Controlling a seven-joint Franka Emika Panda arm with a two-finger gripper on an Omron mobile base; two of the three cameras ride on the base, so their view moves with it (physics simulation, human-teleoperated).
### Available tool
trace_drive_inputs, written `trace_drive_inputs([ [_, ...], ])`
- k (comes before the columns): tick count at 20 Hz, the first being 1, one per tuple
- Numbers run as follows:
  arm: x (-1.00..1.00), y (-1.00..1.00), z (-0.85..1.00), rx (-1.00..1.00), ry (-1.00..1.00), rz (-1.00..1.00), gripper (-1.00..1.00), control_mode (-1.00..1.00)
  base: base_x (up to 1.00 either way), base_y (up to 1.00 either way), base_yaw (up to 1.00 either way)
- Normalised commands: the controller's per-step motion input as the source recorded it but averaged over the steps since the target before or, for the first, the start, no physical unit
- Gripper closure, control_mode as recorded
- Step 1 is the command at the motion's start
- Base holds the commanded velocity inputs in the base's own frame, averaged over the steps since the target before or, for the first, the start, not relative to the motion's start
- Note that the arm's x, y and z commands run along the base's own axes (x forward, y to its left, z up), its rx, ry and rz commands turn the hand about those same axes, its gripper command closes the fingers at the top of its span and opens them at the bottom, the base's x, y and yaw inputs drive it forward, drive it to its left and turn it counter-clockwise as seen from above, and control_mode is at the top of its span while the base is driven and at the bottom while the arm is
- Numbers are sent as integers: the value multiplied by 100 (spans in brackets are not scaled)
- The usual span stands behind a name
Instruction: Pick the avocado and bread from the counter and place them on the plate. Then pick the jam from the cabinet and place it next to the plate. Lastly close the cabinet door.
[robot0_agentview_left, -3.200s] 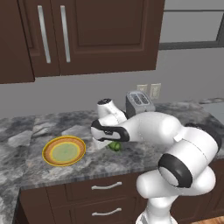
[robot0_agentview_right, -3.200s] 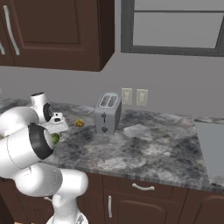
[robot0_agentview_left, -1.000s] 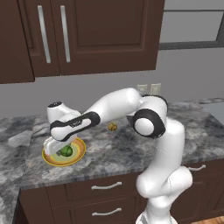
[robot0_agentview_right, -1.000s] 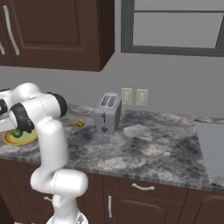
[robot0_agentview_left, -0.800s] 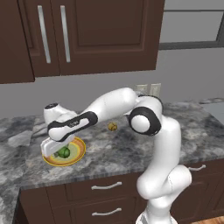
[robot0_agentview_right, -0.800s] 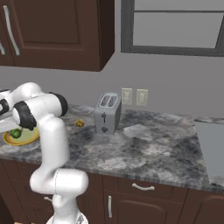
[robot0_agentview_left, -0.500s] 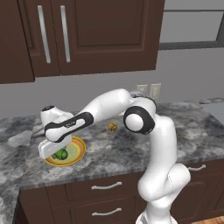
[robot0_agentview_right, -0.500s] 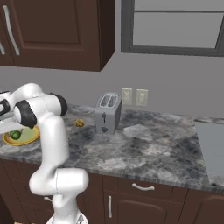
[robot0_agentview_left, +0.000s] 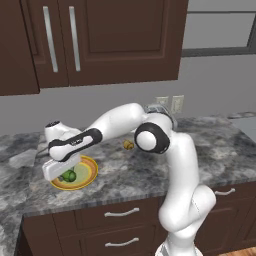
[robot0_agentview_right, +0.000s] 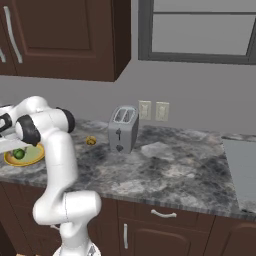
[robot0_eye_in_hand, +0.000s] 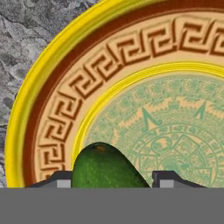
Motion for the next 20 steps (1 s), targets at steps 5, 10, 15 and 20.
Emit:
trace_drive_inputs([
  [5,-4,0,0,0,0,-1,-100,-100,0,0,0],
  [10,-17,-22,10,0,0,-5,-100,-100,0,0,0],
  [15,-9,-28,34,0,-2,-6,-100,-100,0,0,0],
  [20,-10,-32,48,0,-7,-7,-100,-100,0,0,0],
])
